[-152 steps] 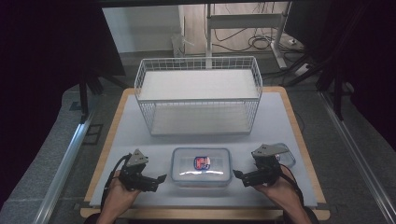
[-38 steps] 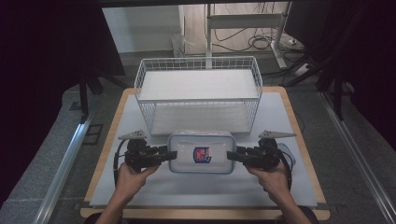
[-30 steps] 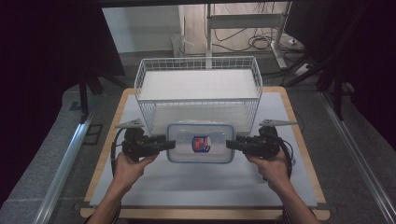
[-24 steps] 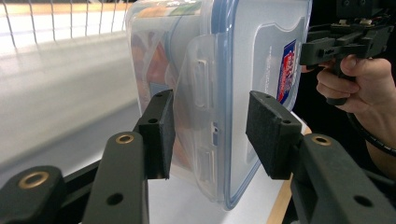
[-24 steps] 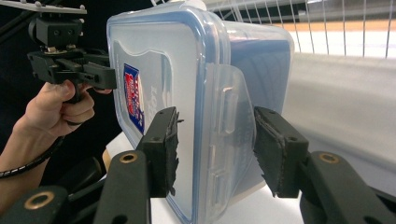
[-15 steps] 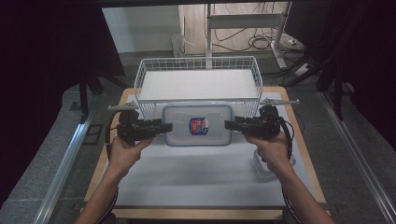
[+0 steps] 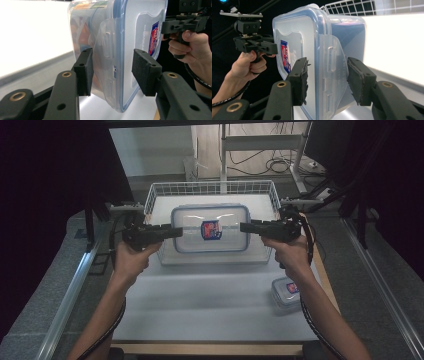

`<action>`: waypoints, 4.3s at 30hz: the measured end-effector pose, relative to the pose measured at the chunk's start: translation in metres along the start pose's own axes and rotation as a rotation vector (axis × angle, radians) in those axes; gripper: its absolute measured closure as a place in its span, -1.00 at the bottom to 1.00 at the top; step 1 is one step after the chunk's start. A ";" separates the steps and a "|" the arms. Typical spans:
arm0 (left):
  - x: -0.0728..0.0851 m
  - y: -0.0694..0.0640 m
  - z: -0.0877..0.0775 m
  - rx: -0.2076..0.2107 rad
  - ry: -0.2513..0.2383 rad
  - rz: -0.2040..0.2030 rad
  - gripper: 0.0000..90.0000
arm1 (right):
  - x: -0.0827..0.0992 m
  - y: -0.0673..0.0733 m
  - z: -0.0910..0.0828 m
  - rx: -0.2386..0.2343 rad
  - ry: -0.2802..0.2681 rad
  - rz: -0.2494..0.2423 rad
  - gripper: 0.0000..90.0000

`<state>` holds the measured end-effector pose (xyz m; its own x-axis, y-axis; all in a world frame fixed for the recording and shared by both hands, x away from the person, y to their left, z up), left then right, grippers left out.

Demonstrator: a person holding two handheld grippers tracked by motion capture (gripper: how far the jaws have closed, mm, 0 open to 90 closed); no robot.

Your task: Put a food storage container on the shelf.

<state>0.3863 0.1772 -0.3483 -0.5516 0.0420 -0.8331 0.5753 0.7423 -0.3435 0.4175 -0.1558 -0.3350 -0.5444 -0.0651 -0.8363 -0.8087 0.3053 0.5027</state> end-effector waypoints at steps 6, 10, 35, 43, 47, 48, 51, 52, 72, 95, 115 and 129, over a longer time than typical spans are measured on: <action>-0.021 0.007 0.002 -0.009 0.002 -0.009 0.17 | -0.015 -0.011 0.005 -0.013 -0.023 0.028 0.17; -0.033 0.010 0.004 -0.011 0.001 -0.010 0.17 | -0.025 -0.016 0.006 -0.017 -0.036 0.041 0.17; -0.051 0.039 0.030 -0.023 0.018 -0.094 0.16 | -0.055 -0.048 0.024 0.034 -0.025 0.098 0.13; -0.054 0.039 0.034 -0.040 0.028 -0.082 0.15 | -0.058 -0.055 0.024 0.029 -0.012 0.115 0.12; -0.054 0.039 0.036 -0.046 0.019 -0.074 0.12 | -0.059 -0.056 0.025 0.036 -0.001 0.107 0.11; -0.054 0.039 0.036 -0.044 0.017 -0.078 0.12 | -0.060 -0.056 0.025 0.040 0.001 0.100 0.10; -0.053 0.040 0.037 -0.039 0.009 -0.083 0.11 | -0.060 -0.057 0.027 0.050 0.003 0.092 0.07; -0.053 0.041 0.038 -0.040 0.006 -0.083 0.10 | -0.061 -0.058 0.027 0.054 0.001 0.087 0.07; -0.055 0.052 0.050 -0.149 -0.023 -0.096 -0.20 | -0.055 -0.063 0.039 0.159 0.024 0.036 -0.05; -0.021 0.018 0.024 -0.234 -0.037 0.199 0.99 | -0.022 -0.021 0.024 0.204 0.084 -0.233 0.98; -0.022 0.024 0.050 -0.238 -0.010 0.181 0.92 | -0.016 -0.045 0.044 0.257 0.117 -0.207 0.99; 0.002 0.005 0.039 -0.228 -0.024 0.236 0.36 | 0.001 -0.027 0.039 0.226 0.132 -0.246 0.54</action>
<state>0.4122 0.1551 -0.3684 -0.4036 0.2171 -0.8888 0.5339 0.8448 -0.0361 0.4474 -0.1273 -0.3580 -0.3755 -0.2805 -0.8834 -0.8577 0.4663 0.2165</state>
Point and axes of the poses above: each handheld gripper's, and its own axes: z roughly forward along the jaws, x roughly out of its underside, y roughly to its left, the point moved 4 cm from there along z, roughly forward along the jaws, and after that the axes turned 12 degrees about -x, right-handed, at the moved point
